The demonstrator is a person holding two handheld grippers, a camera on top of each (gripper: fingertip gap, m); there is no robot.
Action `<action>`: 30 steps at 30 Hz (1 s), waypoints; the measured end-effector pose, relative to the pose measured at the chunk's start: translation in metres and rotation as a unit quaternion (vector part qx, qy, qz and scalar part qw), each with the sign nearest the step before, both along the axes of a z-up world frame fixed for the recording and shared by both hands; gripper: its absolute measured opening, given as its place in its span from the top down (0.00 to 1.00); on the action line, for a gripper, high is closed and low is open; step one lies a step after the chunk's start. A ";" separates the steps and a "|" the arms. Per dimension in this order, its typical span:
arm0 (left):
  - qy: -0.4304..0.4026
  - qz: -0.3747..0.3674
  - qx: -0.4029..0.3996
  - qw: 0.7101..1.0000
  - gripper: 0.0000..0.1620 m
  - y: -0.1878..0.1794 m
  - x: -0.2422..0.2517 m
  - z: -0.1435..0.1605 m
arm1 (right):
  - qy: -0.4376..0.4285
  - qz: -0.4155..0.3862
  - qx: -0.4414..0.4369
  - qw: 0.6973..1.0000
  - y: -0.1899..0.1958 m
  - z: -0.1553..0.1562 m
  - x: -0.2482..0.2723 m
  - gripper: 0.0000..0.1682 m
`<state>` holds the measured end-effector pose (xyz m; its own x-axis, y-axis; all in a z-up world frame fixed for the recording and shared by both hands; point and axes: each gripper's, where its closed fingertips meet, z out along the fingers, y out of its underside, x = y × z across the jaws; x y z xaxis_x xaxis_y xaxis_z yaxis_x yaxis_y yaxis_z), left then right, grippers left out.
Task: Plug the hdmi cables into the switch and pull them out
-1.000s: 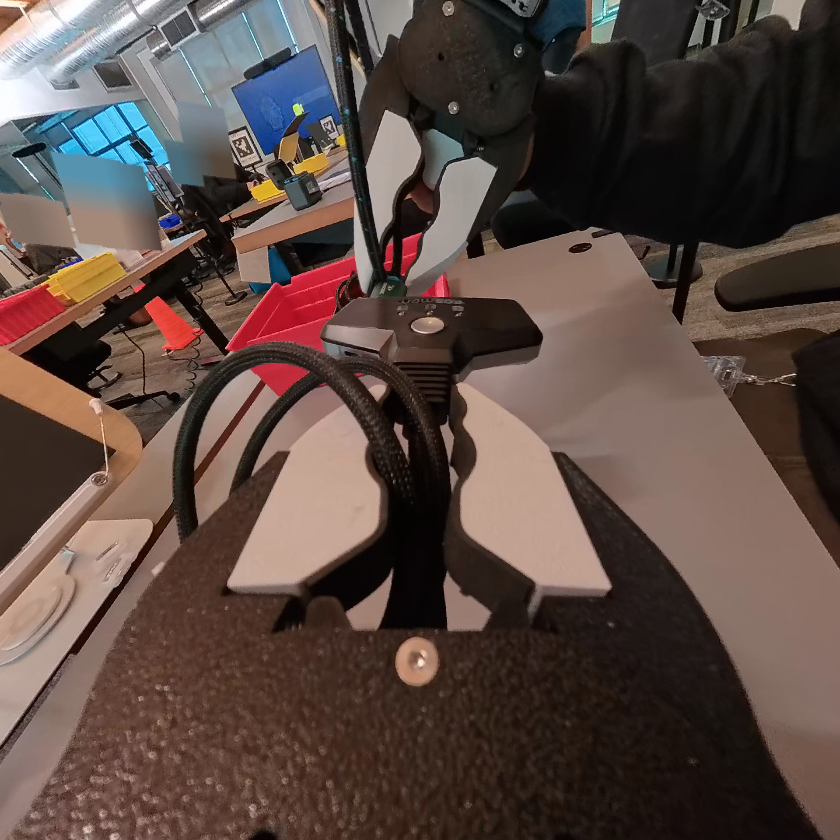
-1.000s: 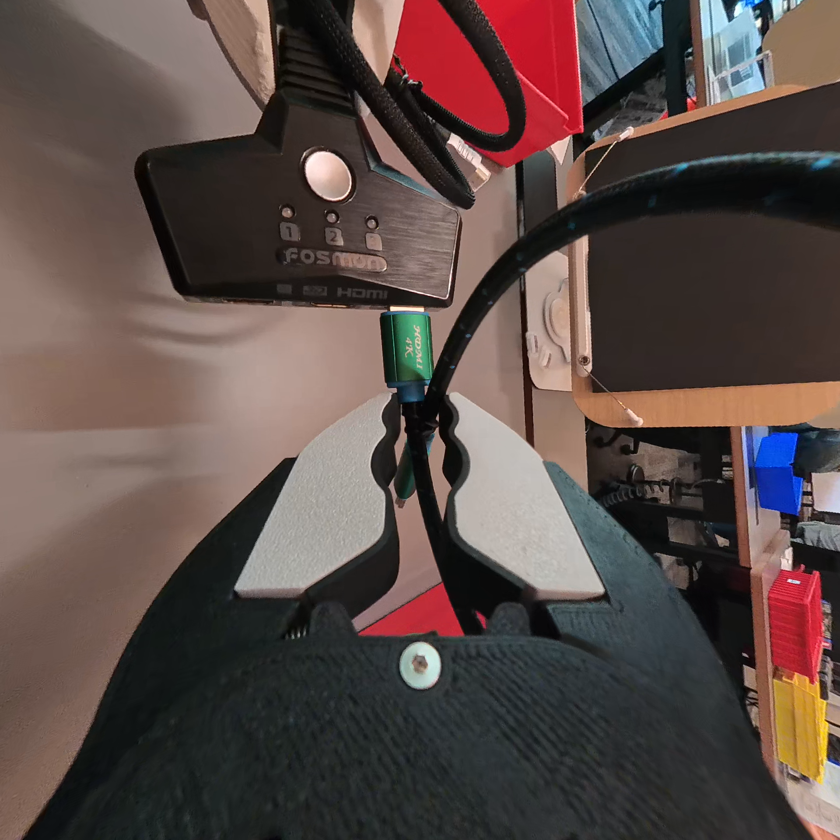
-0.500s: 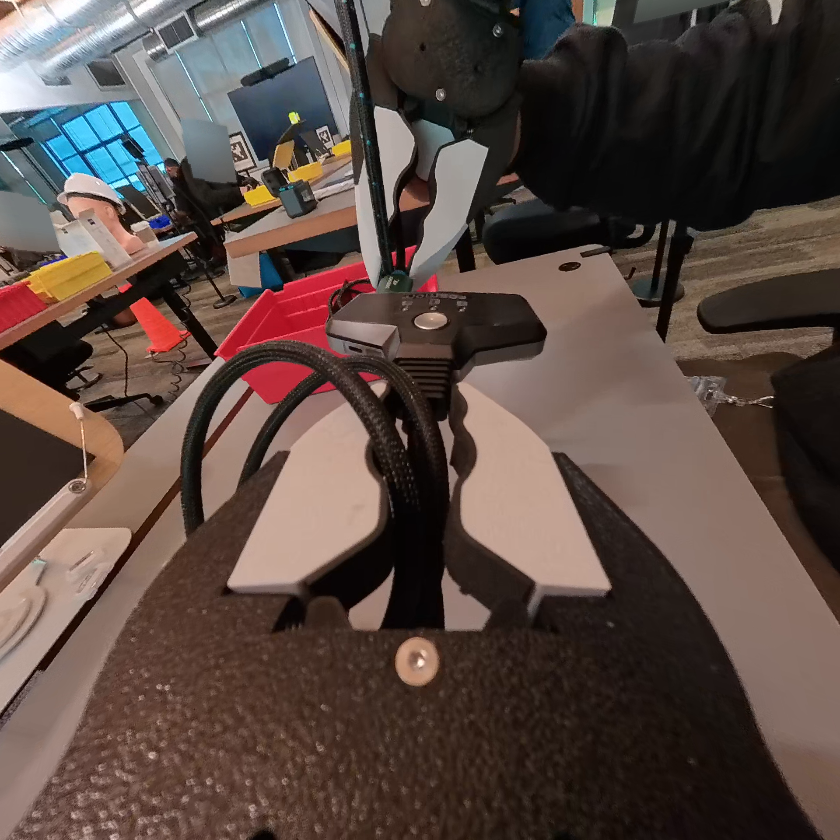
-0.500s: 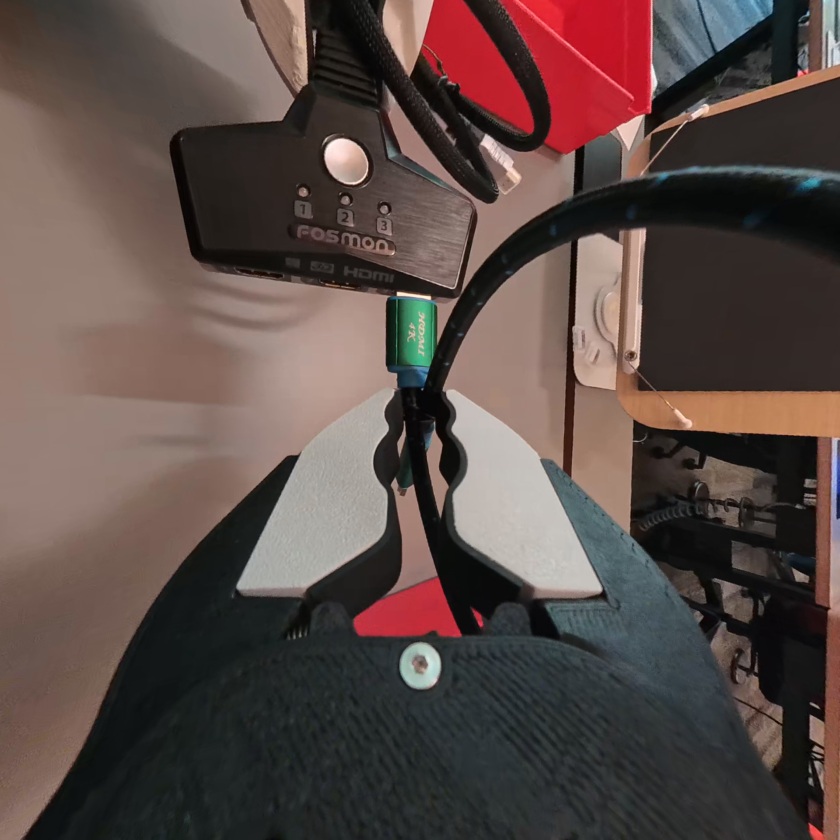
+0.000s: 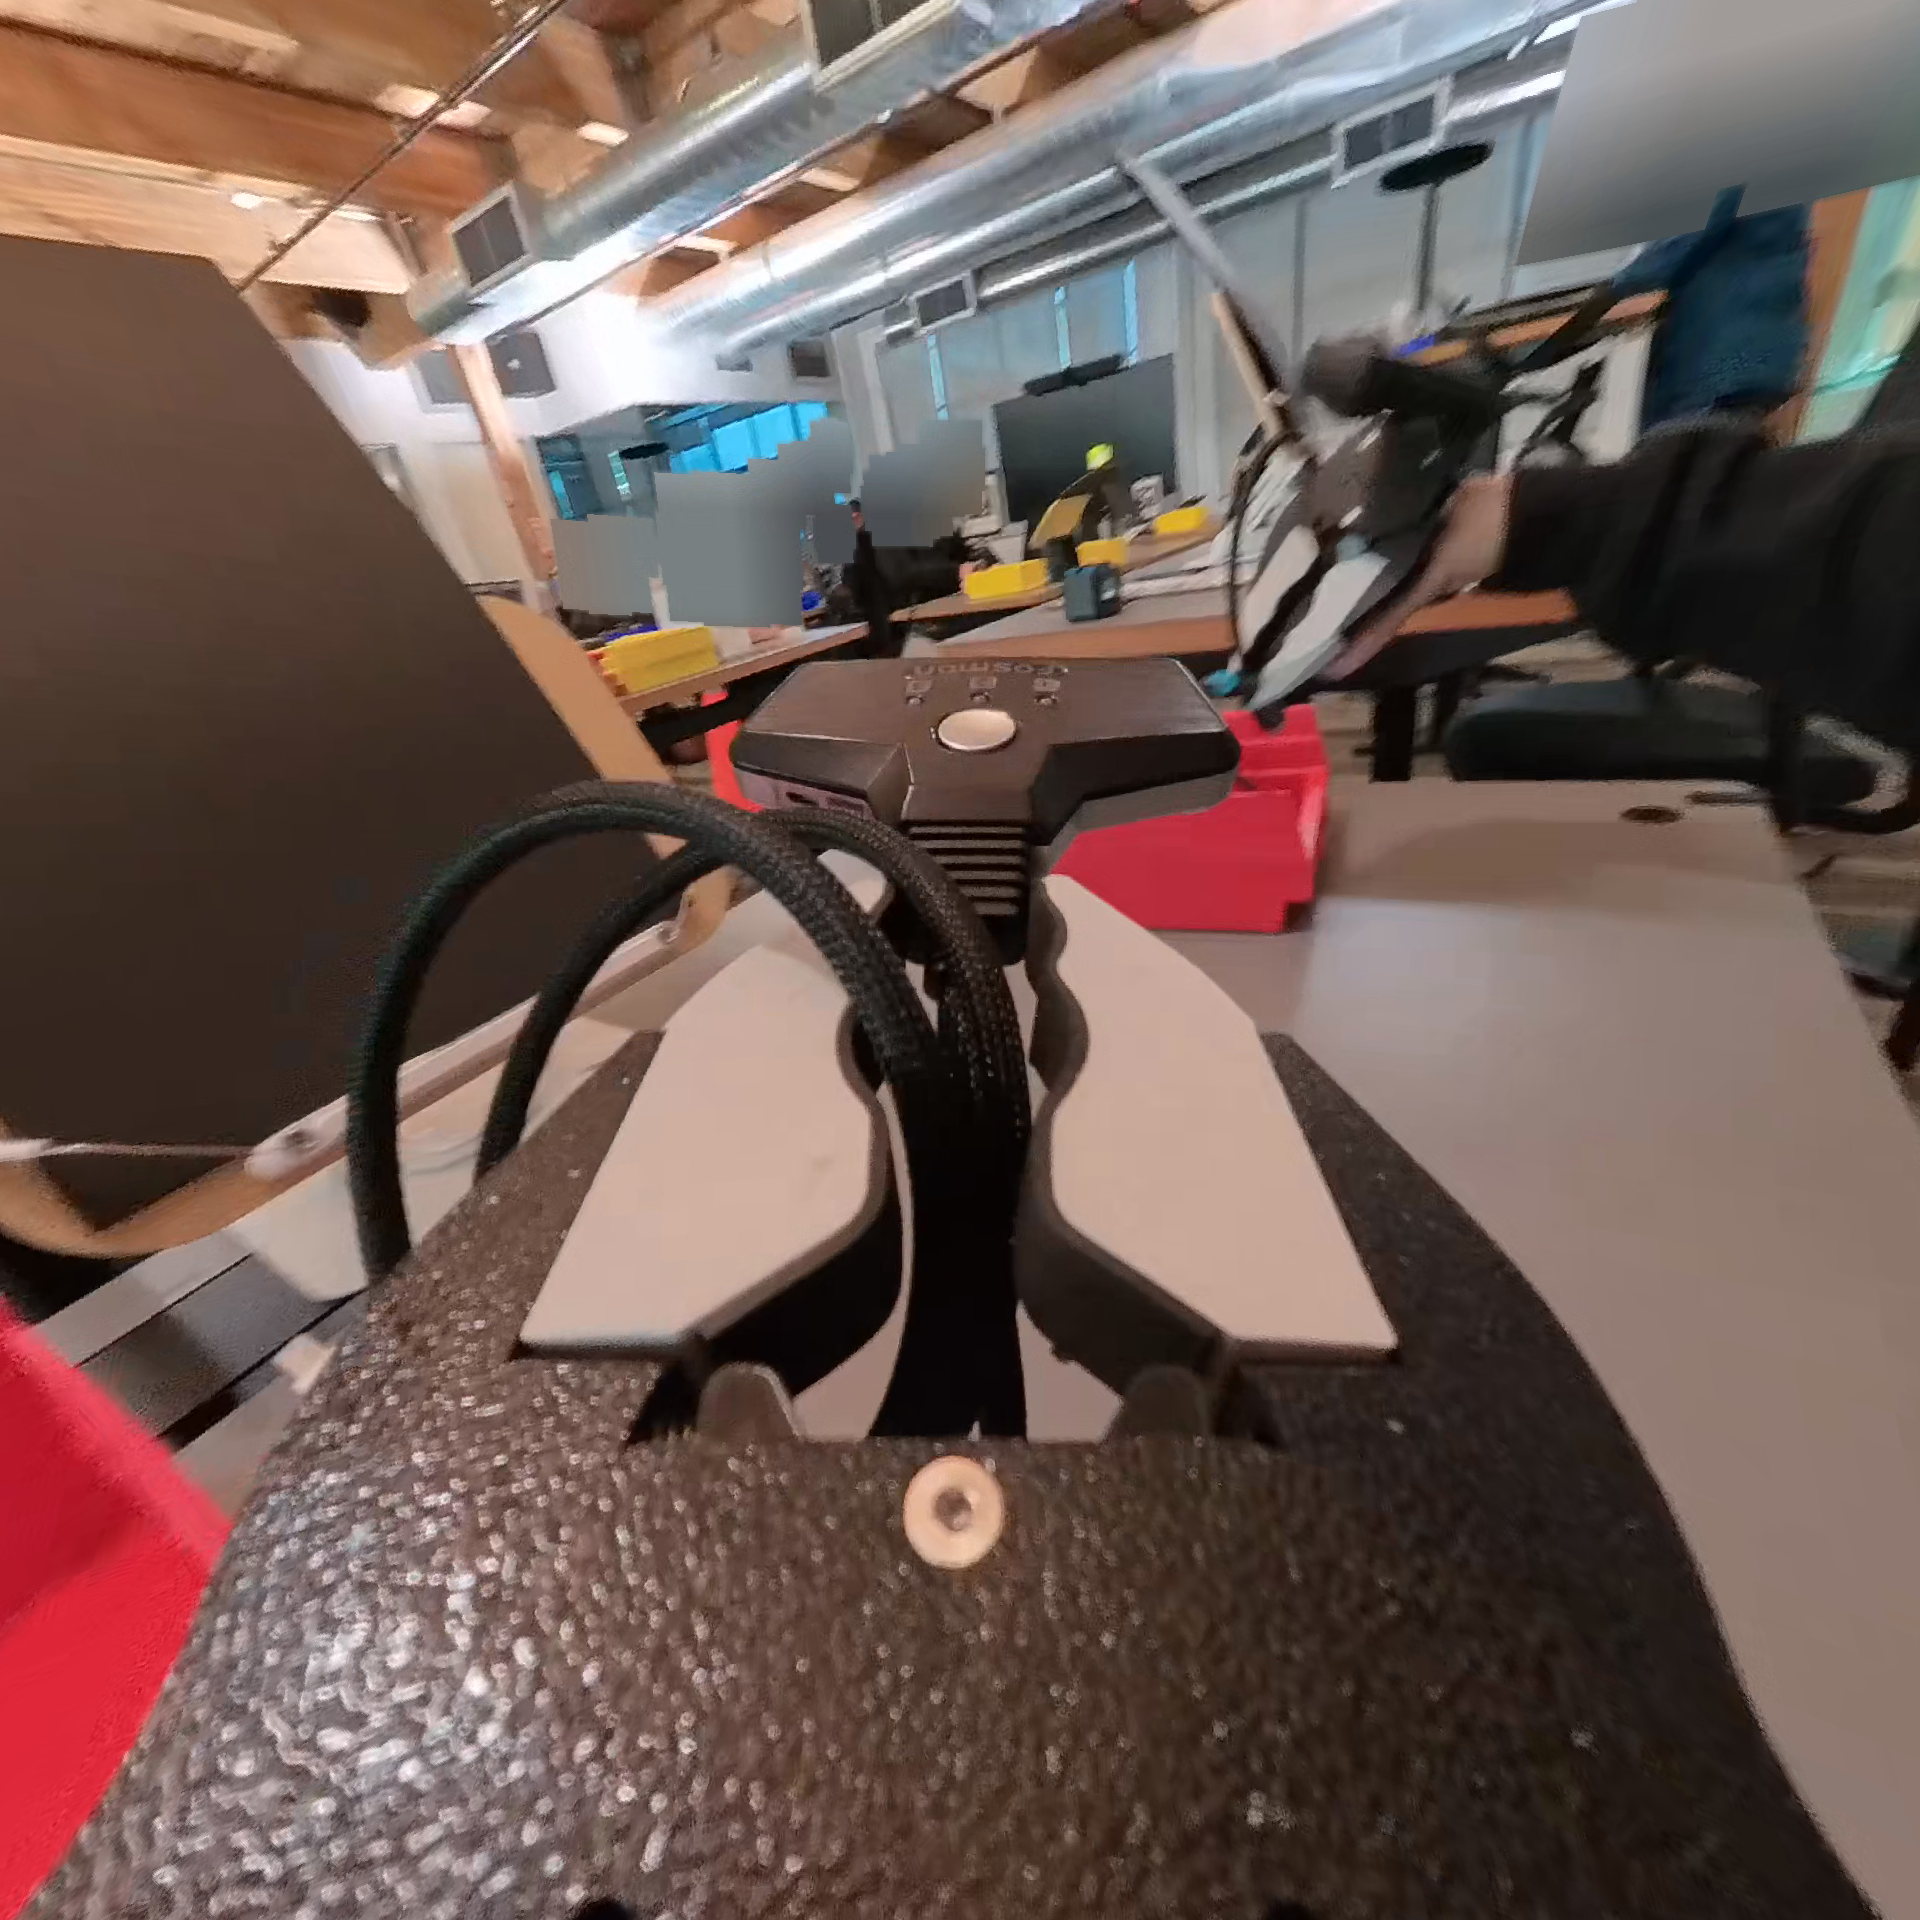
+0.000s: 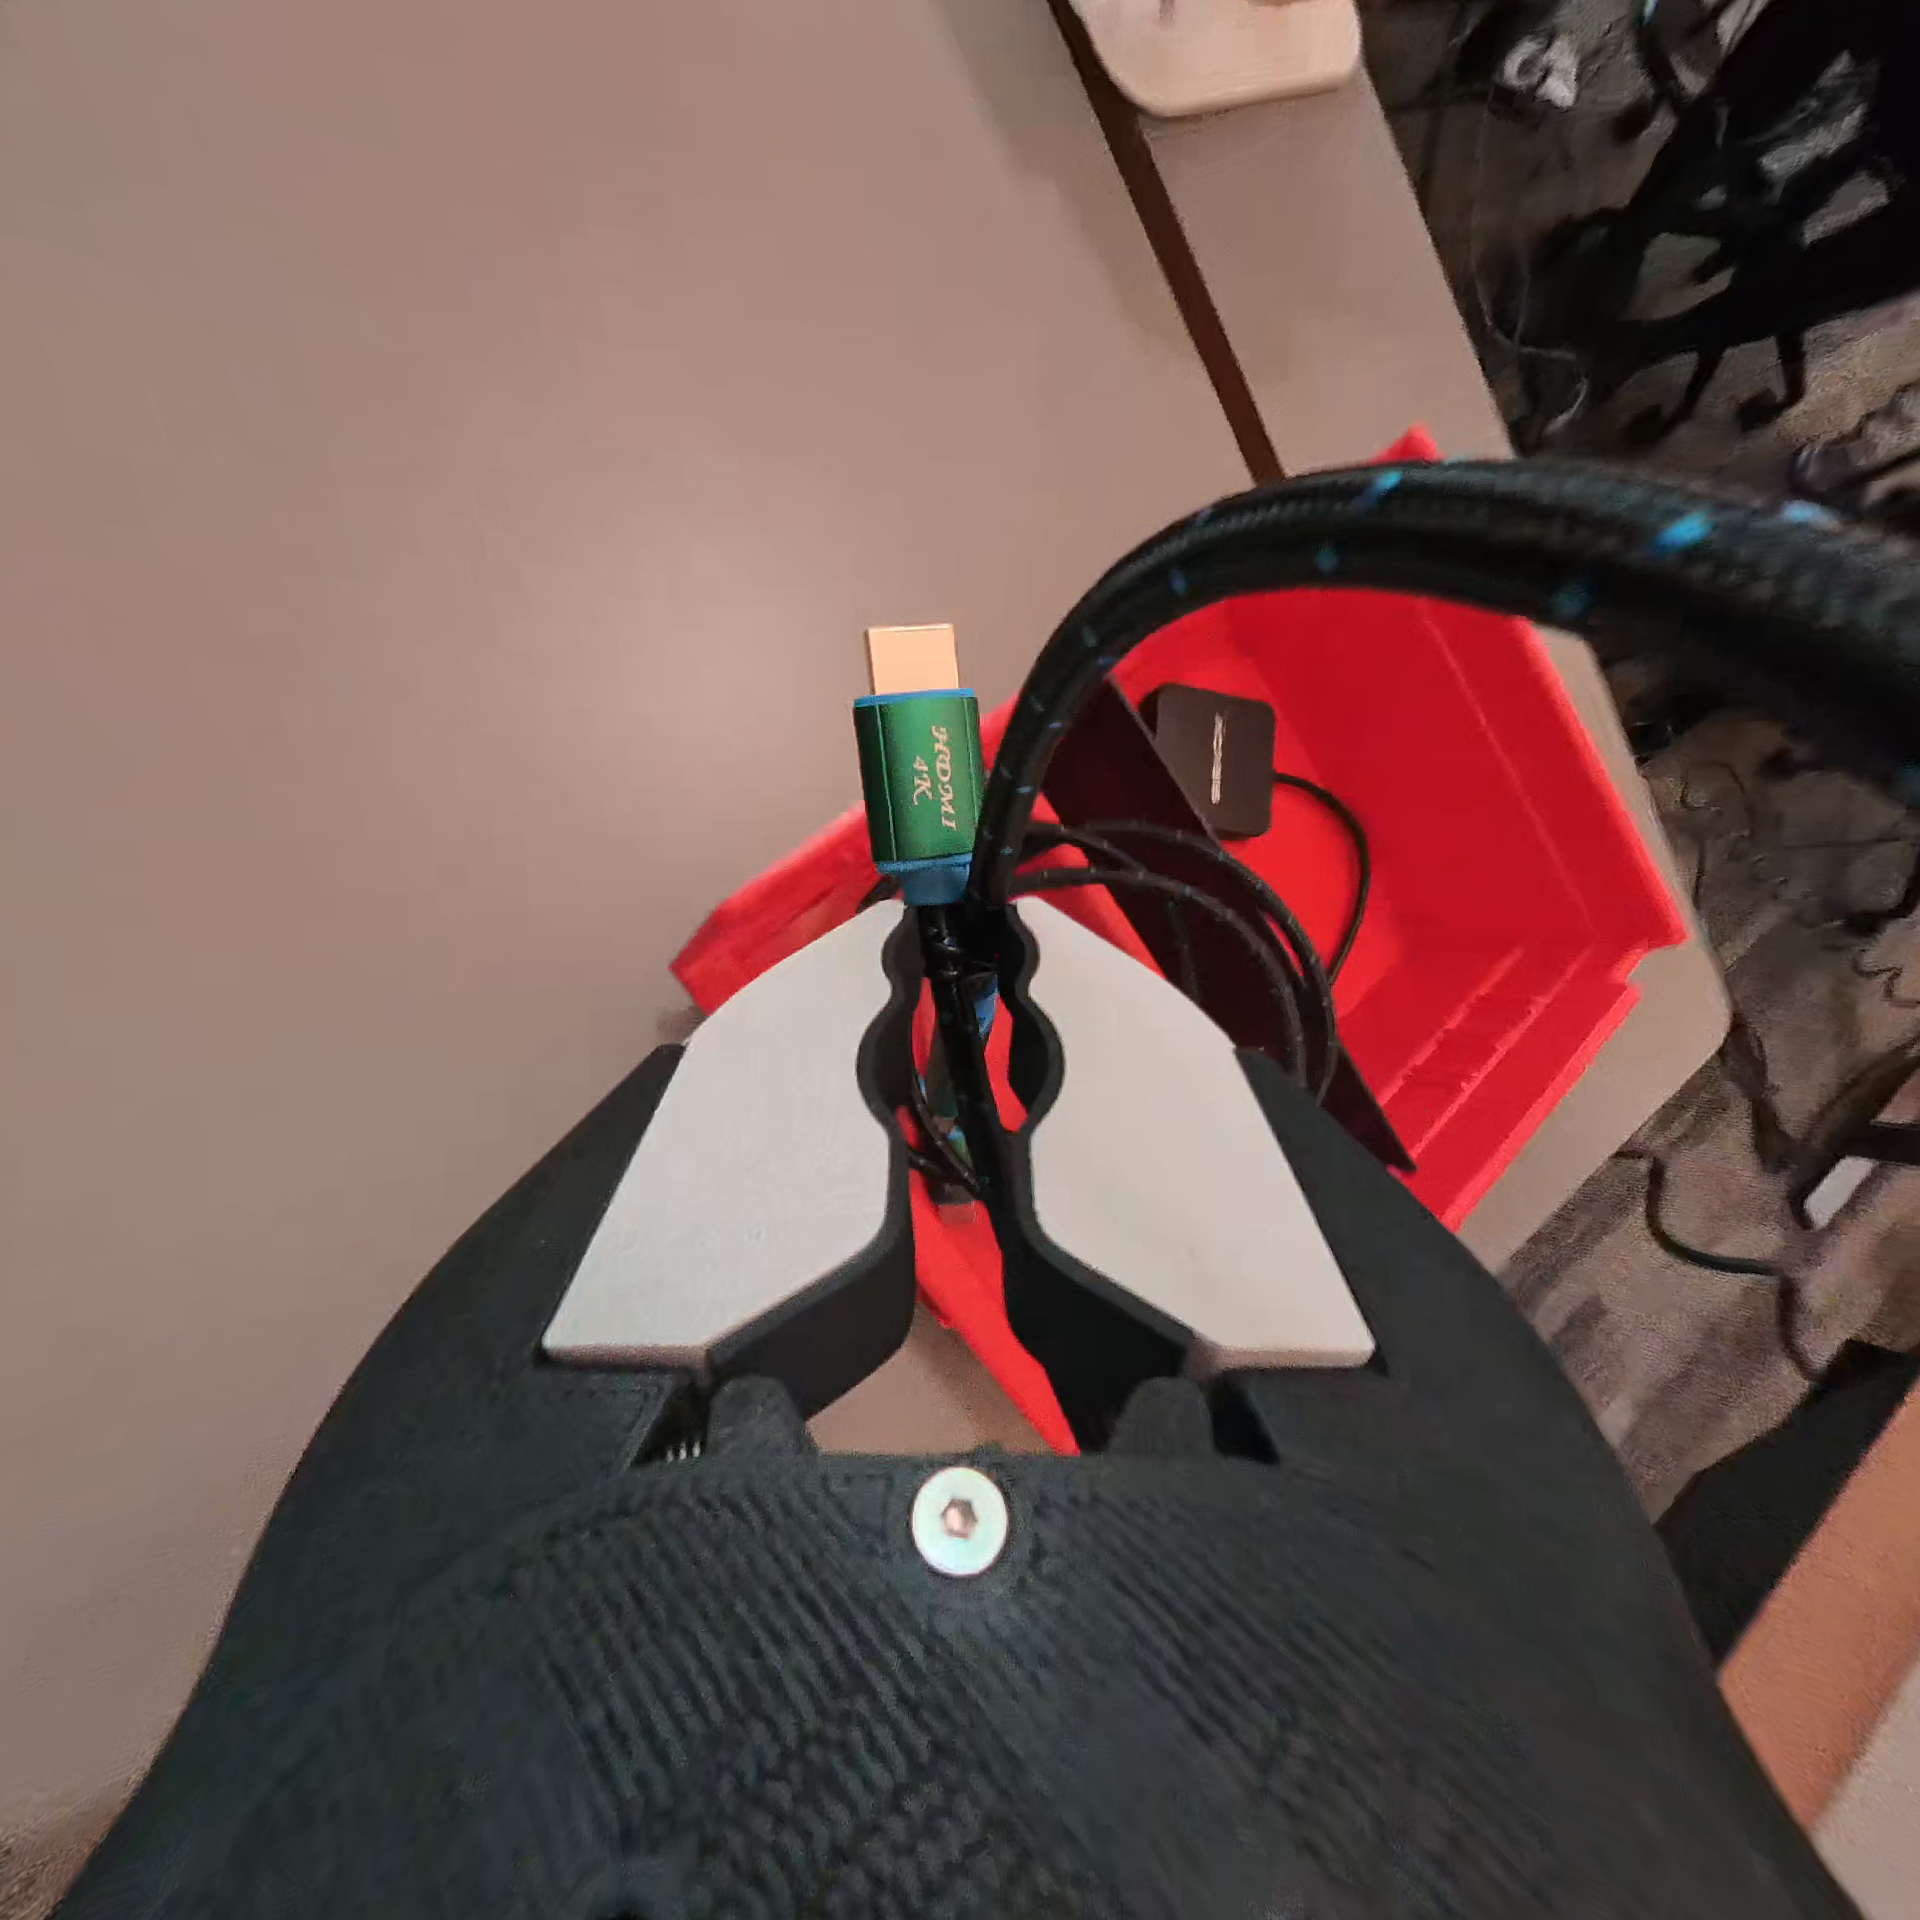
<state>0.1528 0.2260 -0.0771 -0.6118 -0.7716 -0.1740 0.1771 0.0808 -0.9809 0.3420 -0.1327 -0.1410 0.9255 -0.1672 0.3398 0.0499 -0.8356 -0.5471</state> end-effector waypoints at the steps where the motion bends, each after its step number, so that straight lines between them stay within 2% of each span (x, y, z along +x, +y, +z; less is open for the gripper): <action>1: -0.003 -0.014 -0.008 1.000 0.87 -0.006 0.000 0.001 | 0.011 -0.017 -0.004 1.000 -0.006 -0.010 0.008 0.92; 6: 0.007 -0.030 0.031 0.999 0.87 -0.028 0.006 -0.006 | 0.083 -0.061 0.015 0.995 -0.012 -0.061 0.031 0.91; 7: 0.010 -0.034 0.037 0.999 0.87 -0.031 0.006 -0.008 | 0.106 -0.067 0.019 0.992 -0.011 -0.070 0.032 0.88; 9: 0.011 -0.044 0.042 0.998 0.87 -0.037 0.005 -0.008 | 0.212 -0.076 0.034 0.974 -0.008 -0.088 0.022 0.82; 10: 0.011 -0.047 0.042 0.998 0.86 -0.039 0.005 -0.008 | 0.229 -0.086 0.042 0.969 -0.007 -0.093 0.023 0.79; 13: 0.014 -0.059 0.049 0.997 0.86 -0.045 0.004 -0.009 | 0.200 -0.127 0.016 0.971 -0.023 -0.100 0.036 0.70; 16: 0.017 -0.062 0.053 0.997 0.86 -0.048 0.005 -0.011 | 0.178 -0.130 0.034 0.975 -0.028 -0.083 0.037 0.64; 19: 0.017 -0.066 0.054 0.996 0.86 -0.051 0.007 -0.012 | 0.121 -0.110 0.083 0.983 -0.015 -0.045 0.026 0.59; 22: 0.010 -0.069 0.061 0.996 0.87 -0.058 0.009 -0.013 | 0.054 -0.013 0.181 0.982 0.035 0.012 -0.016 0.56; 24: 0.005 -0.078 0.067 0.995 0.87 -0.065 0.008 -0.013 | 0.042 0.068 0.227 0.971 0.076 0.040 -0.059 0.54; 28: -0.005 -0.109 0.078 0.991 0.86 -0.084 0.003 -0.012 | 0.064 0.202 0.287 0.934 0.146 0.075 -0.141 0.50; 30: -0.008 -0.126 0.077 0.989 0.86 -0.092 0.000 -0.010 | 0.054 0.243 0.309 0.918 0.171 0.086 -0.165 0.44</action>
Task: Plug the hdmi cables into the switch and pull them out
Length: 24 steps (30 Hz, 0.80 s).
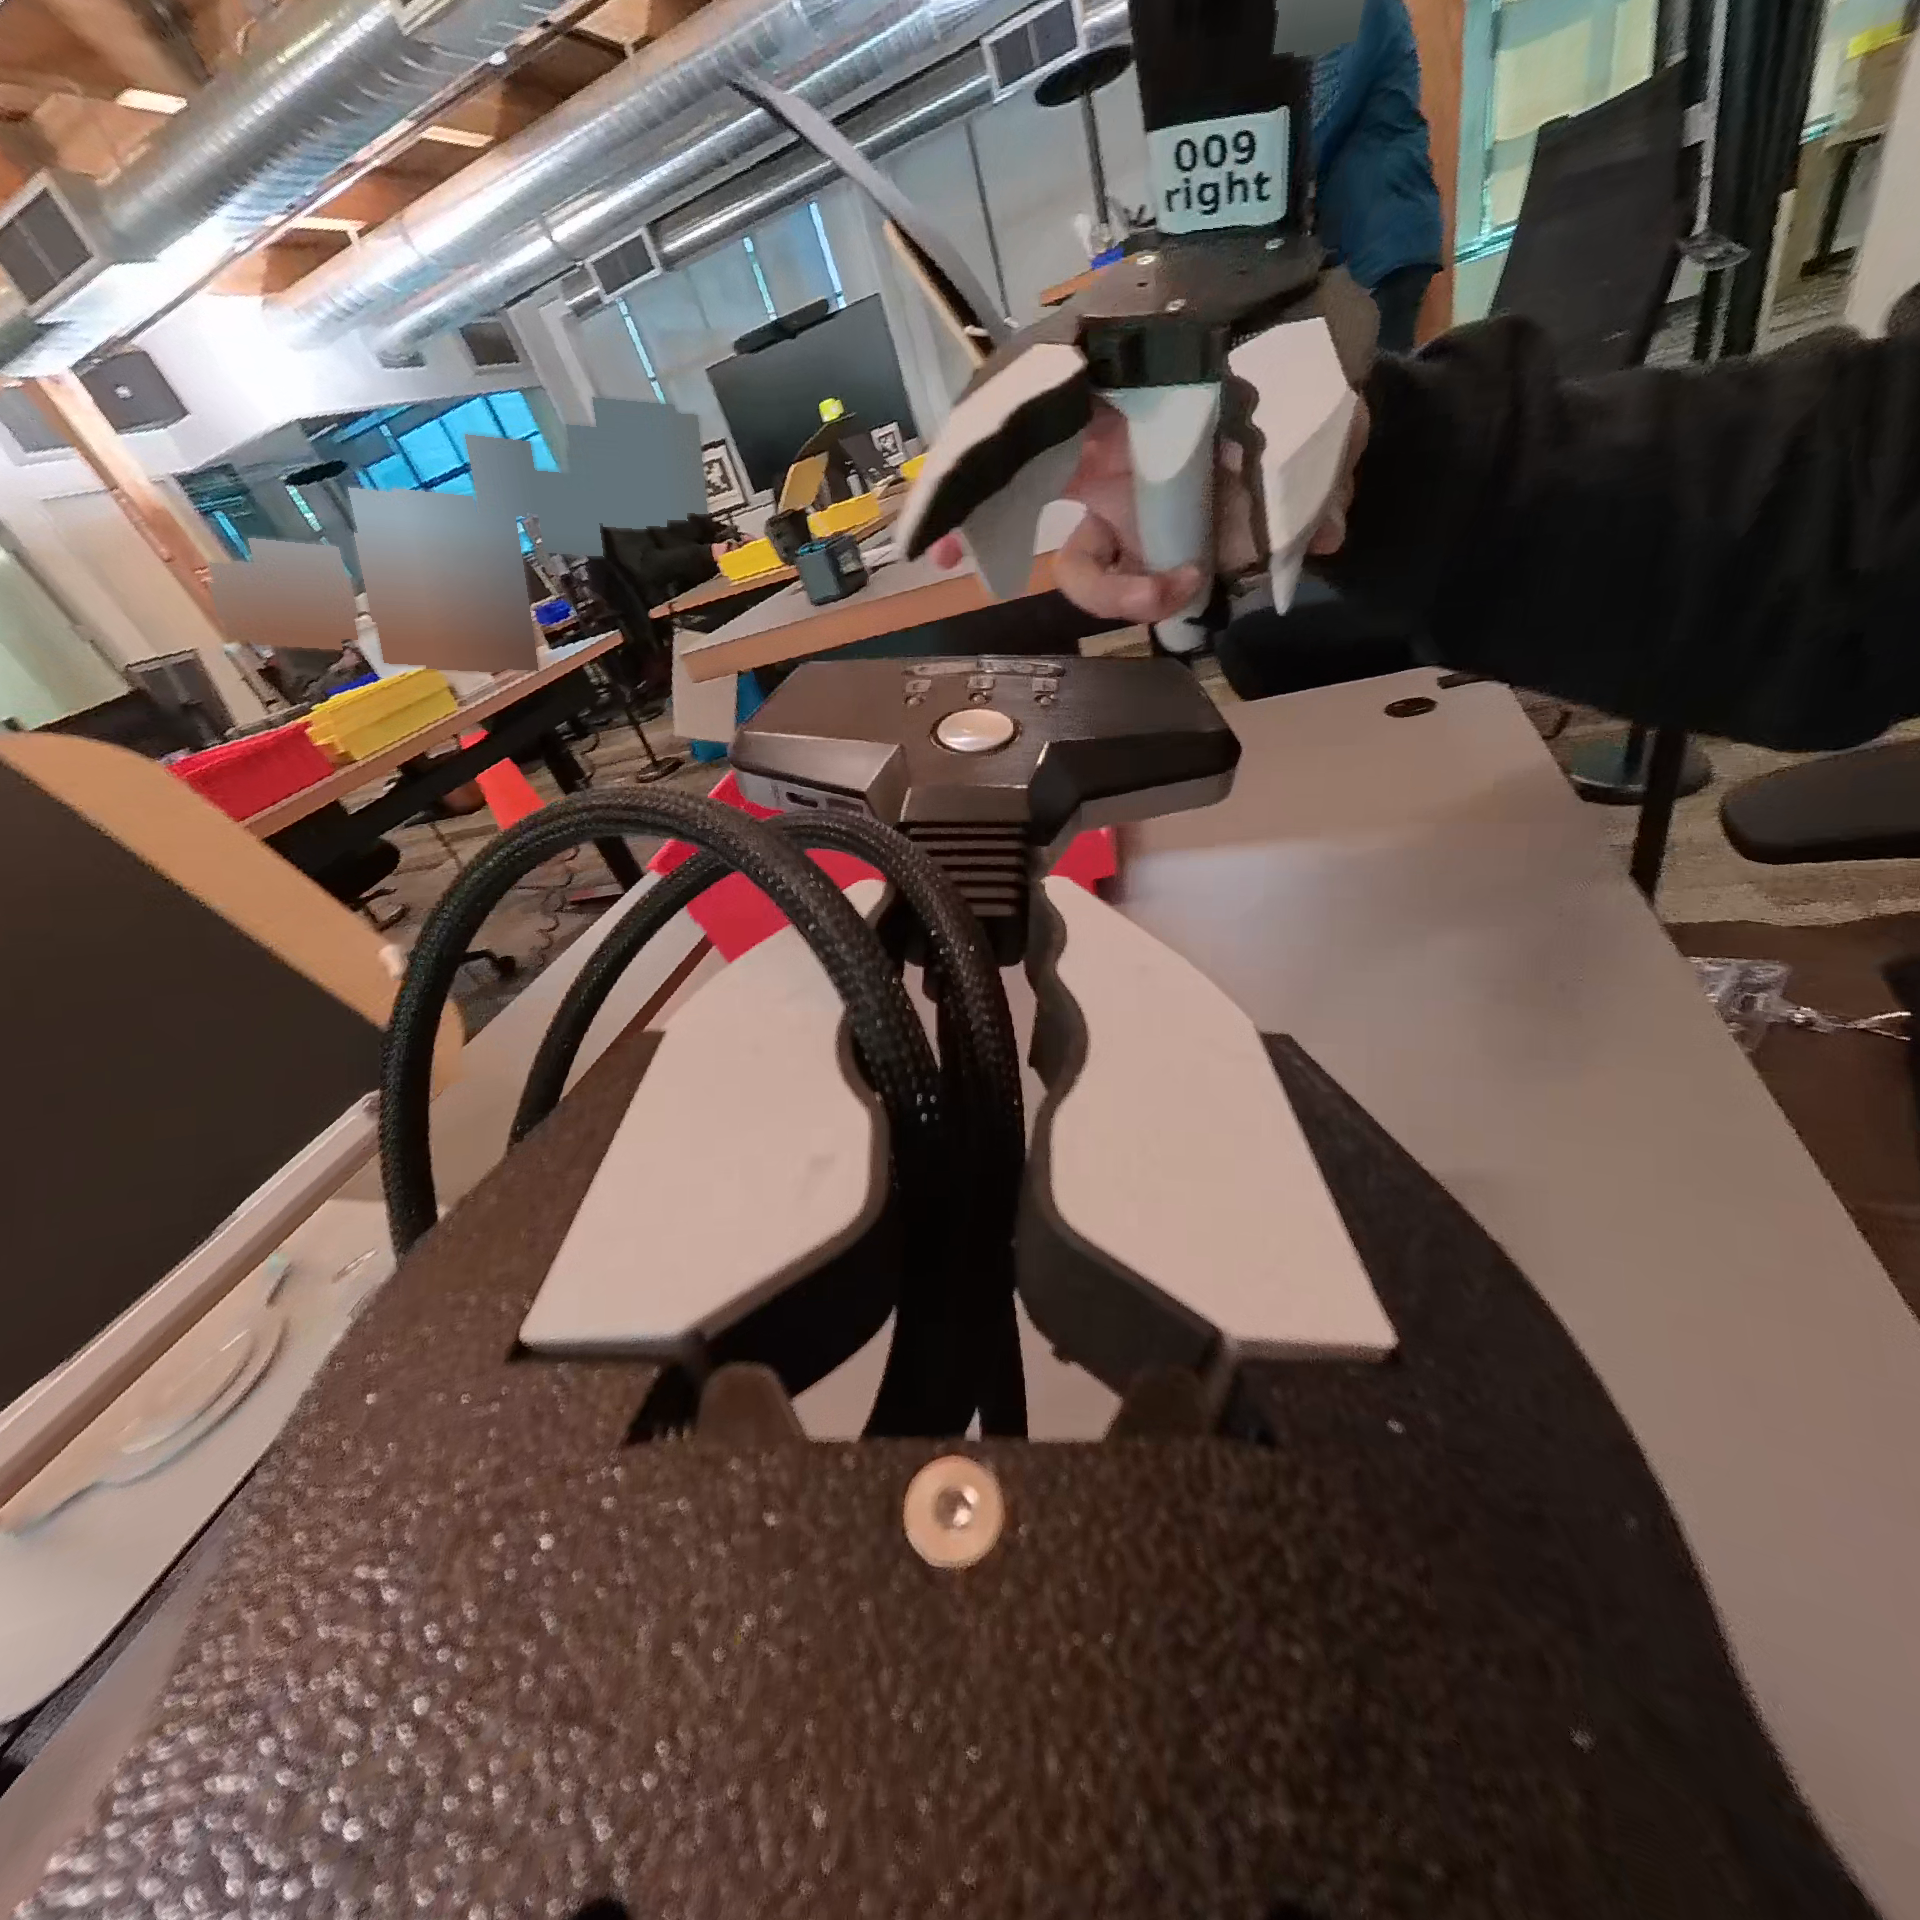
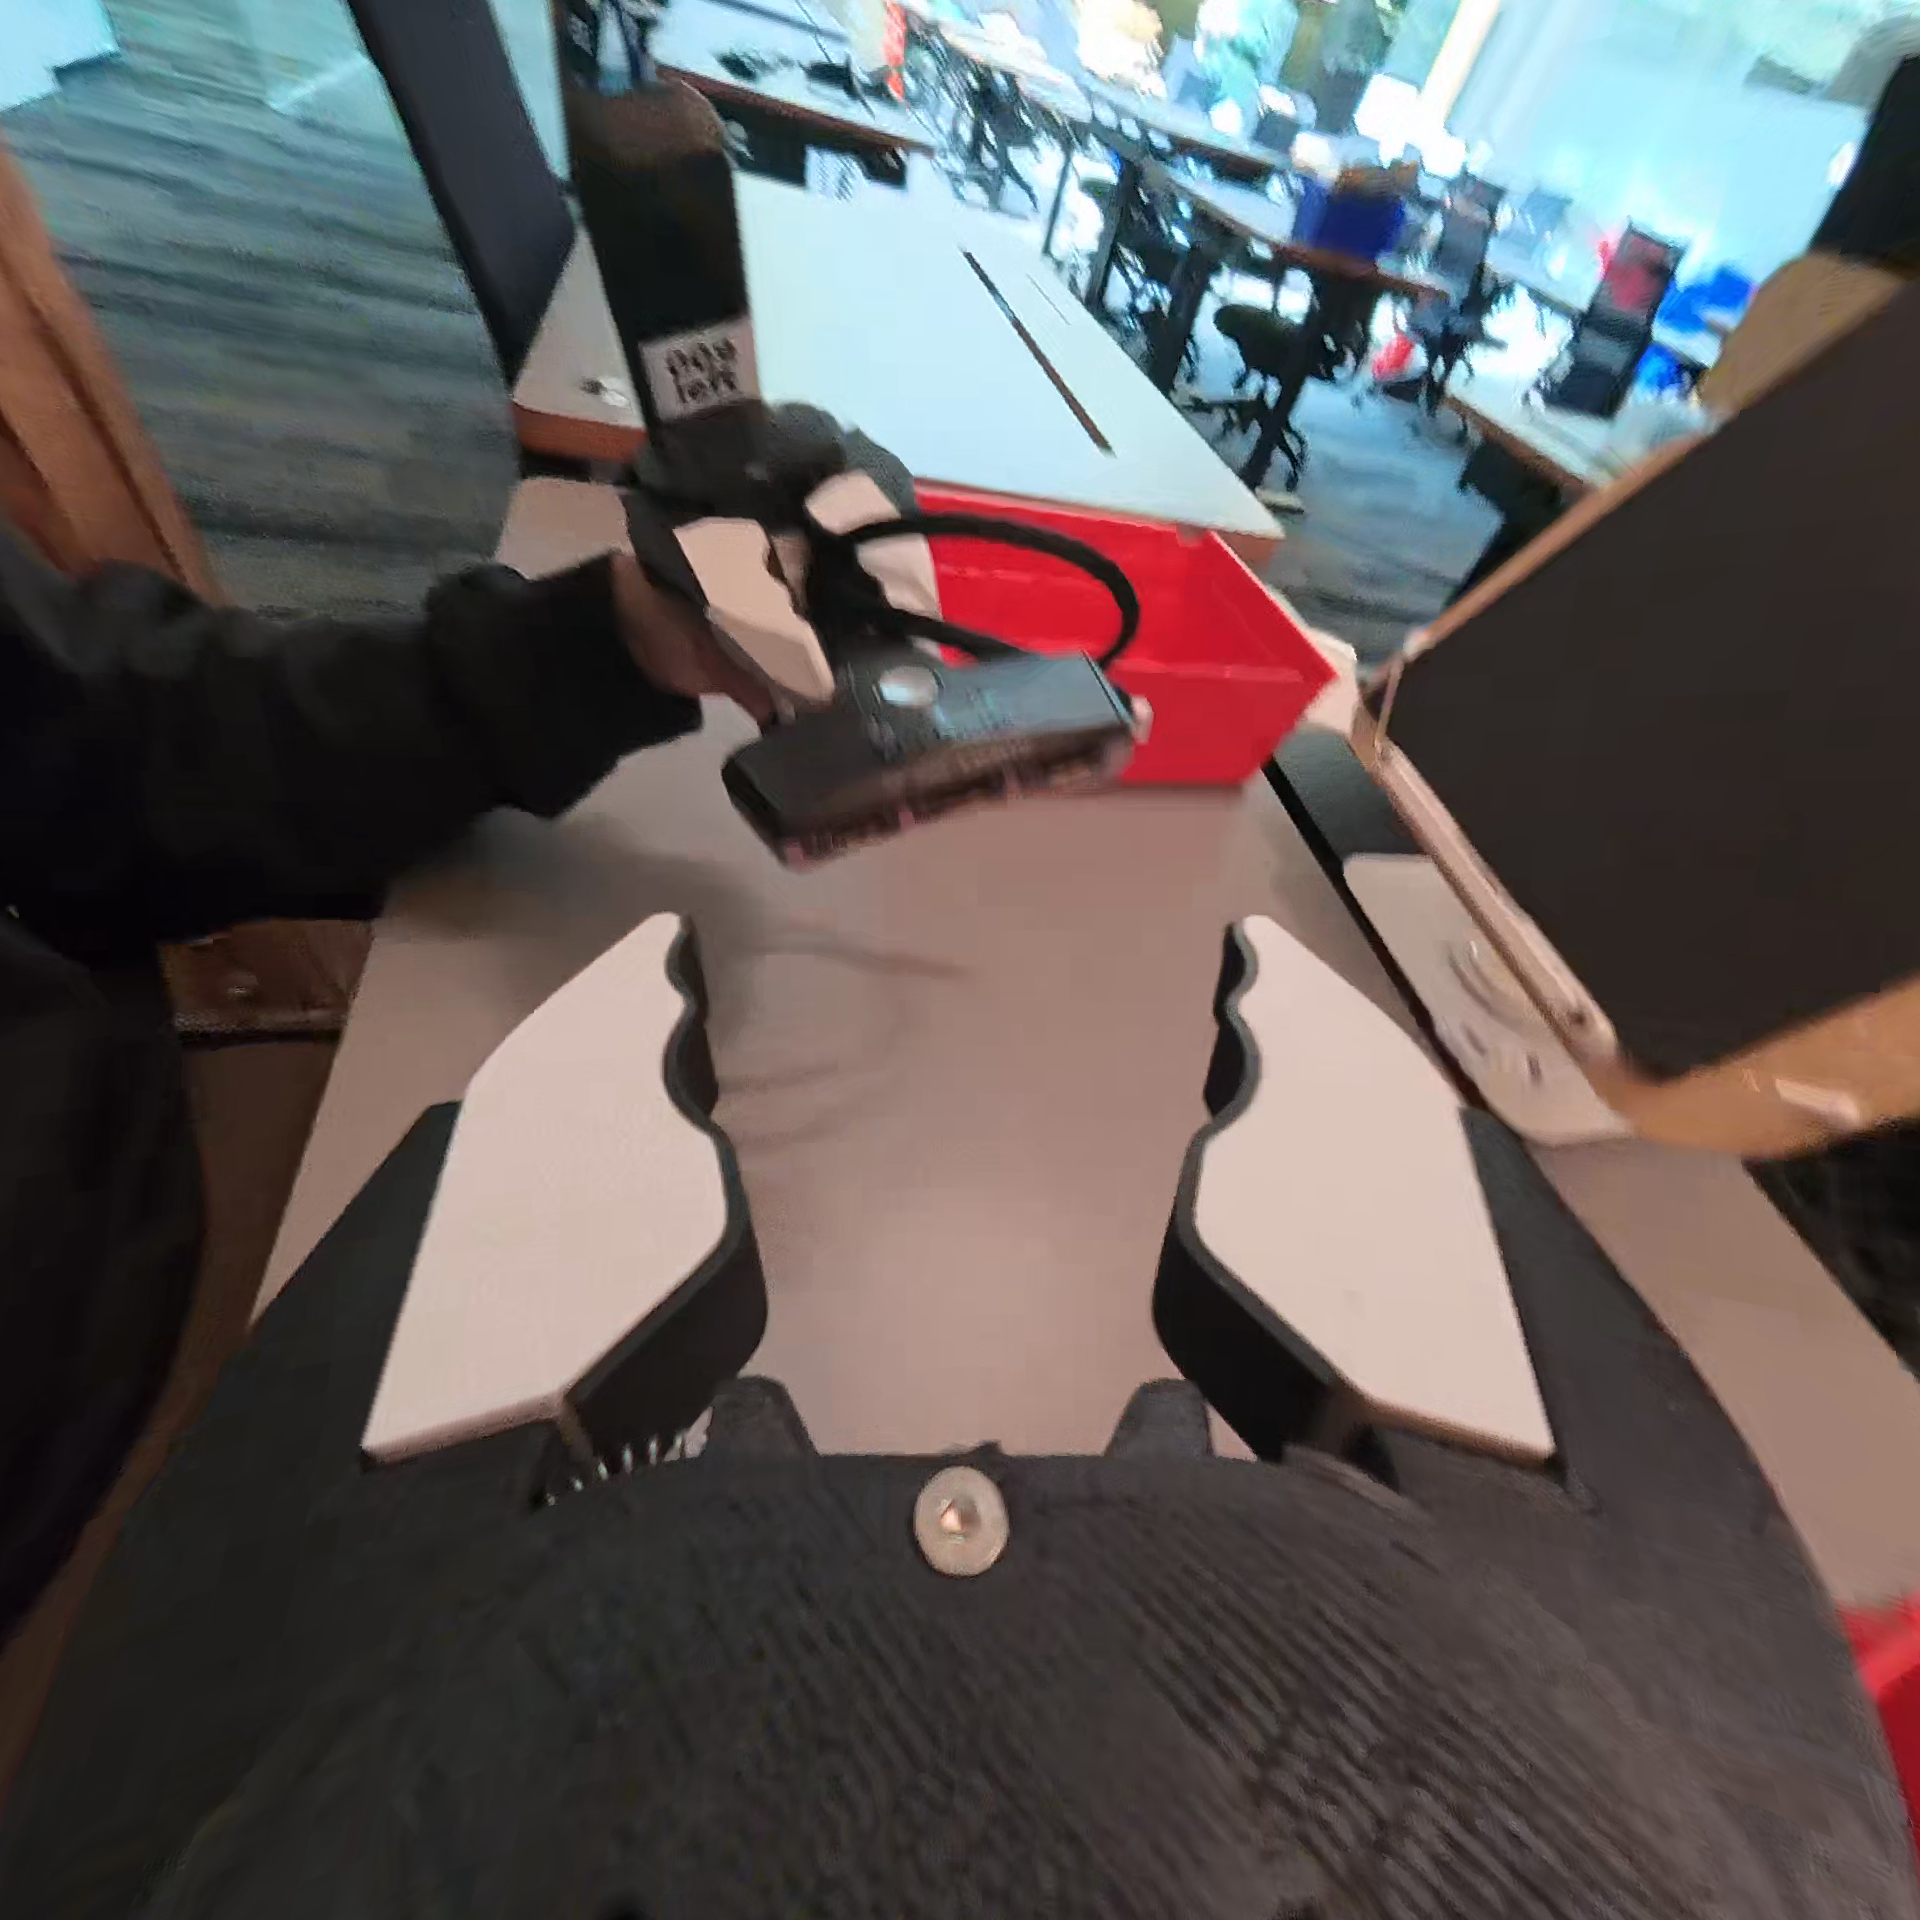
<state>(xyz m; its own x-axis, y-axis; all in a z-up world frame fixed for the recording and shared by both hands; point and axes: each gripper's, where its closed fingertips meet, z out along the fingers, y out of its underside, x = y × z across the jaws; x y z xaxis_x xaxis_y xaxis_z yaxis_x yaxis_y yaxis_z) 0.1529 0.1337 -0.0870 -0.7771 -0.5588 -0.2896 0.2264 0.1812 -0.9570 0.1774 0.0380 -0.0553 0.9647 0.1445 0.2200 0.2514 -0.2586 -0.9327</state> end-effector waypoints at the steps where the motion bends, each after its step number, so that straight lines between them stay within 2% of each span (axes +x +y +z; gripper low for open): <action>1: -0.001 -0.010 0.001 1.000 0.86 -0.004 -0.002 0.001 | -0.010 0.016 0.003 1.000 0.010 0.001 -0.009 0.39; 6: -0.011 -0.038 0.012 0.999 0.87 -0.019 -0.011 0.005 | -0.050 0.054 -0.003 0.997 0.038 -0.004 -0.024 0.35; 19: -0.020 -0.054 0.007 0.998 0.86 -0.026 -0.013 0.008 | -0.041 0.087 0.016 0.995 0.048 -0.017 -0.031 0.34; 21: -0.031 -0.040 0.008 0.999 0.86 -0.023 -0.011 0.011 | 0.000 0.072 0.025 0.997 0.046 -0.013 -0.029 0.34; 24: -0.038 -0.022 0.026 0.999 0.87 -0.020 -0.009 0.009 | 0.155 0.037 0.069 0.985 0.042 0.002 -0.019 0.35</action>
